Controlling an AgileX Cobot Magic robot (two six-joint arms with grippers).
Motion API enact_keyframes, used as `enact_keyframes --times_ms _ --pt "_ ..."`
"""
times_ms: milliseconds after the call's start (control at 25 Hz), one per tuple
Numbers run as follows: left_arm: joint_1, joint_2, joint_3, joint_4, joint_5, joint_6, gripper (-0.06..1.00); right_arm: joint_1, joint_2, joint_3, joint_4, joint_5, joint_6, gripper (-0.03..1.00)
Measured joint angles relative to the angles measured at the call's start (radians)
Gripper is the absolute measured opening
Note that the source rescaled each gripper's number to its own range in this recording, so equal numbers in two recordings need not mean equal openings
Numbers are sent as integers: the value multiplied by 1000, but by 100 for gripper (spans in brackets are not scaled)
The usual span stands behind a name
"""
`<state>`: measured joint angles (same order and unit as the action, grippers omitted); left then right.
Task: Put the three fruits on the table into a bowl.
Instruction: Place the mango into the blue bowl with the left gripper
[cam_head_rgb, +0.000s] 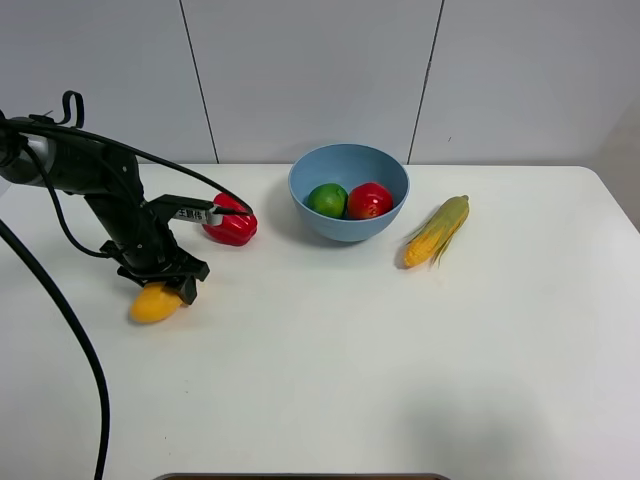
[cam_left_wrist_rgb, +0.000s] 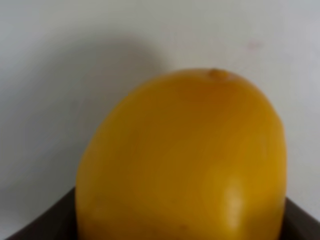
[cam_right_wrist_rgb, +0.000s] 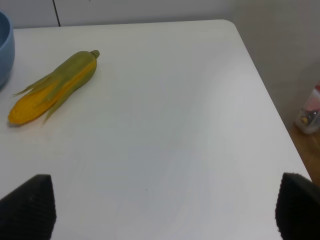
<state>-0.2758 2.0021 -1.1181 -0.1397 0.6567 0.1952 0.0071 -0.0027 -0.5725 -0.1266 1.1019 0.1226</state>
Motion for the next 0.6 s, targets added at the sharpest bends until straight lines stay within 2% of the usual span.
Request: enact_keyframes --times_ms 240,360,600 --pt "0 -83 0 -1 10 -3 0 0 0 0 0 0 0 65" --pt "0 -116 -21 -6 50 -7 0 0 0 0 0 0 0 65" --pt "-16 -136 -219 -30 178 -7 0 0 0 0 0 0 0 65"
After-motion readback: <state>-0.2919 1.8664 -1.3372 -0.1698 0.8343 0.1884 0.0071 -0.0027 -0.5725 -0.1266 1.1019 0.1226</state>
